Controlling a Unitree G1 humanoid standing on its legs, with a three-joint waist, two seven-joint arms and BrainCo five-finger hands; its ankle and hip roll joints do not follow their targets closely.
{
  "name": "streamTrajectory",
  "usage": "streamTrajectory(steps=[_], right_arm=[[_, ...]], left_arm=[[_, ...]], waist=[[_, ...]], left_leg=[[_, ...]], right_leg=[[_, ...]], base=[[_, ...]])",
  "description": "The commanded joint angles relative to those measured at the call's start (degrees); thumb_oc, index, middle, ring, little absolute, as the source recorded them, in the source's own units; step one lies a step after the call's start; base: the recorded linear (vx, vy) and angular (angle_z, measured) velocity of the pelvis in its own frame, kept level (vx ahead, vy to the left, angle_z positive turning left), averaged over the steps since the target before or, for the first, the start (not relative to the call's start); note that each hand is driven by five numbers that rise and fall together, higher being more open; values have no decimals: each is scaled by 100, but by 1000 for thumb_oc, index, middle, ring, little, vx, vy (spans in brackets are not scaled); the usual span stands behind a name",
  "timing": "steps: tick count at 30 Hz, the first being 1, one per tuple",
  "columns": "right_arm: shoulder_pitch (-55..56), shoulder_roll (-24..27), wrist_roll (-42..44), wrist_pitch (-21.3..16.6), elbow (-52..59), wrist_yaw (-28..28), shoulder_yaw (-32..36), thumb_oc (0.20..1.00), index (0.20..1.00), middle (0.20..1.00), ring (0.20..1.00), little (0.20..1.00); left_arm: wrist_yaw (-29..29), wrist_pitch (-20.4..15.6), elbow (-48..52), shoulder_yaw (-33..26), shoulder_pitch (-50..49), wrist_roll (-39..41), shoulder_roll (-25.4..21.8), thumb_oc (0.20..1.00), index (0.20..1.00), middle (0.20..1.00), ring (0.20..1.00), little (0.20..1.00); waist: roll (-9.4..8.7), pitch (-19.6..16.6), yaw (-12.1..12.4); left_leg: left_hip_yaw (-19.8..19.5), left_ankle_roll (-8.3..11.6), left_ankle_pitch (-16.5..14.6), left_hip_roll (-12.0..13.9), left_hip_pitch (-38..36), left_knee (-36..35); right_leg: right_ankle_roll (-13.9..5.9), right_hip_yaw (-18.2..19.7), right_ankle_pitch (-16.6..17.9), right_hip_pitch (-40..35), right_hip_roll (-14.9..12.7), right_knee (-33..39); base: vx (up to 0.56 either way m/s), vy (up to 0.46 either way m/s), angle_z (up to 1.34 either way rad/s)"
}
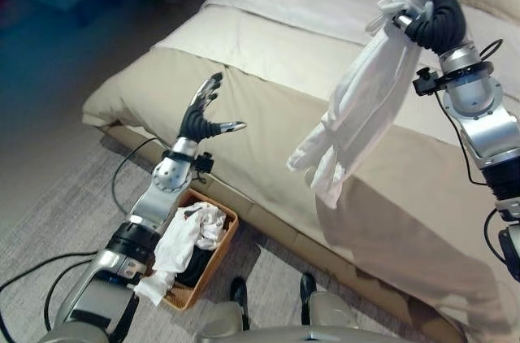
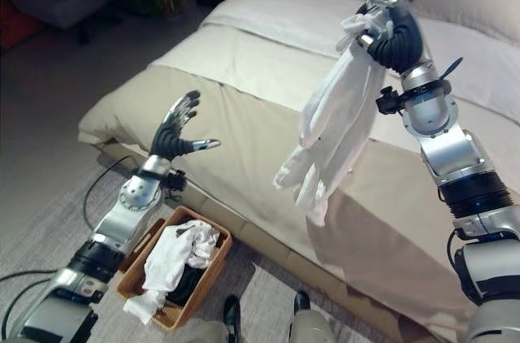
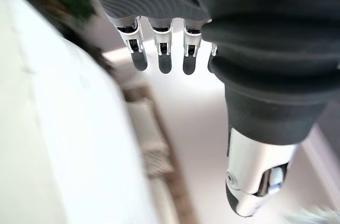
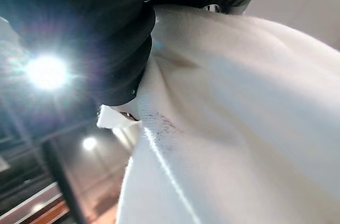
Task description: Pick up clothes into the bucket
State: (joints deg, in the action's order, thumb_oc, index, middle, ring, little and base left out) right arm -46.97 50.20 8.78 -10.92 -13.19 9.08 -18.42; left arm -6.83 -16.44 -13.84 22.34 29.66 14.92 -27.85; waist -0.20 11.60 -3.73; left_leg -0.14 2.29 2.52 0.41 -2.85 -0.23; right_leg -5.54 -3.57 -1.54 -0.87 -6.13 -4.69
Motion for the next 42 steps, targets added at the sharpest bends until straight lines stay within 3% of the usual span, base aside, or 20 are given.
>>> streamTrajectory(steps=[1,12,17,19,31,35,39,41,42], right_arm=[[-146,-12,424,-172,468,-177,-92,200,200,200,200,200],[-452,-304,859,-316,1371,-529,-466,200,200,200,200,200],[-362,-470,931,-385,1970,-602,-422,200,200,200,200,200],[-305,-557,915,-395,2105,-615,-371,200,200,200,200,200],[78,-824,1548,-541,2985,-955,-220,200,200,200,200,200],[32,-847,1575,-550,3079,-918,-218,200,200,200,200,200],[28,-848,1602,-535,2983,-846,-232,200,200,200,200,200],[96,-883,1479,-513,2938,-764,-204,216,216,216,216,216],[128,-897,1386,-520,2928,-711,-164,256,256,256,256,256]], left_arm=[[280,-74,-90,501,186,300,331,1000,1000,1000,1000,1000],[360,184,-1114,1344,912,286,1273,1000,1000,1000,1000,1000],[732,368,-1056,1655,1000,1105,1515,1000,1000,1000,1000,1000],[805,420,-1012,1746,1000,1084,1528,1000,1000,1000,1000,1000],[507,486,-1371,1659,964,819,1929,1000,1000,1000,1000,1000],[609,518,-1252,1701,941,1318,1996,1000,1000,1000,1000,1000],[1076,681,-935,1896,828,2244,1912,1000,1000,1000,1000,1000],[1287,771,-712,1899,618,2810,1775,878,878,878,878,878],[1357,787,-642,1858,533,2988,1745,555,555,555,555,555]], waist=[[-278,-719,36],[-302,-1030,-110],[-259,-1059,-159],[-255,-1058,-160],[-304,-994,-177],[-316,-947,-189],[-298,-907,-211],[-303,-916,-214],[-299,-915,-213]], left_leg=[[42,-59,-761,-152,79,672],[67,-69,-705,-111,-185,511],[73,-89,-733,-118,-197,548],[74,-97,-745,-113,-208,562],[22,-111,-647,-102,-151,483],[3,-122,-643,-115,-126,491],[11,-119,-713,-120,-167,517],[11,-117,-722,-118,-179,517],[6,-117,-722,-116,-181,515]], right_leg=[[-166,-88,-39,-94,-54,-83],[-165,-152,-53,-317,-52,-51],[-182,-122,-36,-313,-60,-36],[-185,-110,-33,-333,-62,-33],[-178,-129,7,-296,-66,-6],[-179,-132,21,-278,-72,-19],[-186,-133,-30,-301,-66,-49],[-185,-130,-35,-301,-68,-60],[-185,-122,-40,-302,-71,-63]], base=[[72,-15,1],[29,-2,1],[0,8,-4],[0,4,-2],[-9,1,0],[0,0,0],[0,0,0],[0,0,0],[0,0,0]])
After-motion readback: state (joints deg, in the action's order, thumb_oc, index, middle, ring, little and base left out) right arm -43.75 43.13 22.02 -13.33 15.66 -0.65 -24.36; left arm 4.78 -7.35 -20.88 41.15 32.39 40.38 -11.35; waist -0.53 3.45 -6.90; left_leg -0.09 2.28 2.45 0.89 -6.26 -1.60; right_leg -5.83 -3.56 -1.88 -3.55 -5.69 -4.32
